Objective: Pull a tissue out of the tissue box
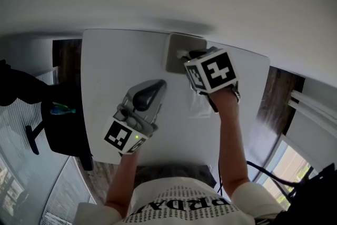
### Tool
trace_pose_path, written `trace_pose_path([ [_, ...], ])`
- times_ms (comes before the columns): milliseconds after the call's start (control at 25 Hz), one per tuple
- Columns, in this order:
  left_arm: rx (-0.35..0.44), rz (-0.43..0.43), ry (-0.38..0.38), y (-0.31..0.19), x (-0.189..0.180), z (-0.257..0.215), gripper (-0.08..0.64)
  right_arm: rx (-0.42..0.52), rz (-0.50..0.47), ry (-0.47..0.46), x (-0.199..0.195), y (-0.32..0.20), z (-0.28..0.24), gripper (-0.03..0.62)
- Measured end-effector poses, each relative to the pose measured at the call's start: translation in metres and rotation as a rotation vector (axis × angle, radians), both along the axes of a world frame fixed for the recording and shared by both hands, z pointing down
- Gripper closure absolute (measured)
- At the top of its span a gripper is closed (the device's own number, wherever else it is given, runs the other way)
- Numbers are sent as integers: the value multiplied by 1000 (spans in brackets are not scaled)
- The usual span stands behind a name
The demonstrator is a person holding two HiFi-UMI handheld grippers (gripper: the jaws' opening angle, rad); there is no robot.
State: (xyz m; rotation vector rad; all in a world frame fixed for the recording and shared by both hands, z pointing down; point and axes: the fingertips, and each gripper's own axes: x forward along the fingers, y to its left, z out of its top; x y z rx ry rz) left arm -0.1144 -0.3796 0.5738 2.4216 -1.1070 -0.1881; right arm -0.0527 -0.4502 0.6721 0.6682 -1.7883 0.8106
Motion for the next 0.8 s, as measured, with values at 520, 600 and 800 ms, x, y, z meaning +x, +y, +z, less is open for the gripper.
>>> trace_pose_path([
  [520, -4, 16, 22, 0, 8, -2, 566, -161, 38, -118, -11, 2, 0, 584],
  [600, -3, 23, 25, 2, 9, -4, 566, -139, 54, -153, -10, 3, -1, 586],
  [800, -5, 22, 18, 6, 7, -4, 566, -61, 89, -225, -4, 11, -11, 586],
])
